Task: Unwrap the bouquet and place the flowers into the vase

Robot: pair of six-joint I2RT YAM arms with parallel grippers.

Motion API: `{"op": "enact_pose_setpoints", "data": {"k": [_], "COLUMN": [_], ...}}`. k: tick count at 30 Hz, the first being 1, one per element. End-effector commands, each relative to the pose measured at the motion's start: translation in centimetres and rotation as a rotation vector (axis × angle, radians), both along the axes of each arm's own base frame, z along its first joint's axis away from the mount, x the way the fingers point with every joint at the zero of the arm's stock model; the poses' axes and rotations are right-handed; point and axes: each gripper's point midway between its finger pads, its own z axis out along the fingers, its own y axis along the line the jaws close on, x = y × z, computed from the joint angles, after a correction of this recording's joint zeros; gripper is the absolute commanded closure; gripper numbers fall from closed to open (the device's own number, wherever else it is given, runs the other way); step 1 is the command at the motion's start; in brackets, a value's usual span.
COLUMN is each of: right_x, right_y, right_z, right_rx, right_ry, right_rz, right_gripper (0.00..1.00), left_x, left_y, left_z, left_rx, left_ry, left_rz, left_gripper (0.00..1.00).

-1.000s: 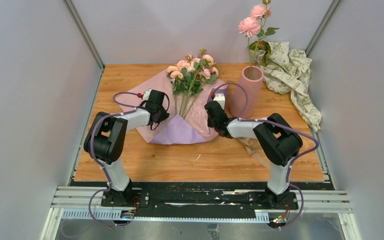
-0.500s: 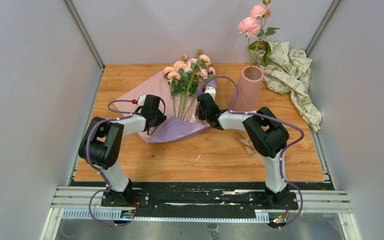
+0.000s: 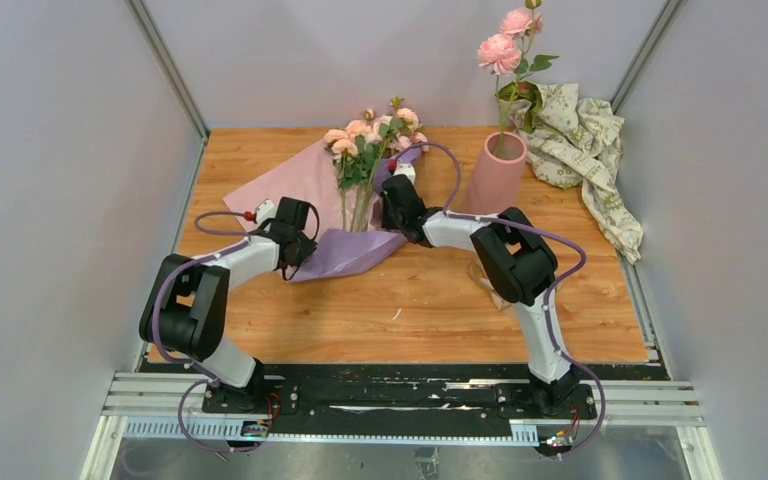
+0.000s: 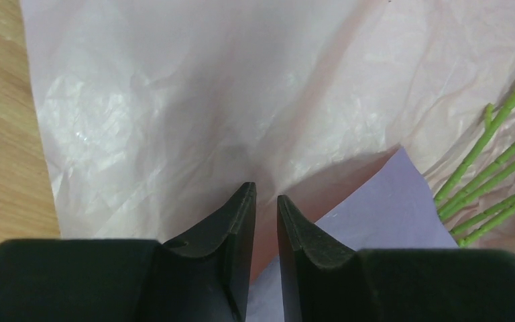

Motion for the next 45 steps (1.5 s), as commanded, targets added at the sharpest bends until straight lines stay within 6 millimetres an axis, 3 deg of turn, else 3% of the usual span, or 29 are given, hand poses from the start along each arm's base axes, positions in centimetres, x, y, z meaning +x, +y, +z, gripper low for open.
{"op": "enact_pose_setpoints", "data": {"k": [1,6,14,23,27,30,32,33,36,45], "right_x": [-0.5,0.3,2.0,3.7,3.4,1.6,0.0,-0.9,-3.9,-12.8], "right_y": [1.0,1.9,3.9,5.7,5.7,3.9,2.5,1.9,0.6,-1.1], "right_z": [-1.4,-1.4,-1.5,-1.5,-0.8,-0.3,1.6,1.2,3.5,6.4], "right_rx": [-0.014,-0.012,0.005,0.019,0.026,0.009,0.007,-0.008,-0.025,-0.176], "right_ry": [0.049,0.050,0.052,0.050,0.051,0.021,-0.021,-0.022,-0.070,-0.183], "right_rz": [0.031,0.040,0.066,0.081,0.079,0.038,0.016,0.008,-0.005,0.004], "right_gripper": [1.00,1.00,1.00,1.00,1.00,0.99,0.96,0.95,0.88,0.64], "left_x": [-0.5,-0.6,-1.3,-2.3,-2.2,-1.7,-1.5,-1.5,-1.4,-0.6], "left_y": [1.9,3.5,6.0,7.0,7.1,6.6,6.2,6.2,5.7,5.1], "left_z": [-0.1,-0.9,-0.4,-0.1,0.5,1.4,2.1,2.3,3.1,4.8], "left_rx": [0.045,0.020,0.020,0.010,0.005,-0.011,-0.024,-0.026,-0.037,-0.053], "left_ry": [0.037,0.058,0.052,0.056,0.043,0.020,0.006,0.003,-0.018,-0.074], "left_rz": [0.046,0.077,0.123,0.136,0.129,0.102,0.082,0.077,0.055,0.011], "left_gripper": [0.71,0.71,0.71,0.71,0.71,0.71,0.71,0.71,0.71,0.71]}}
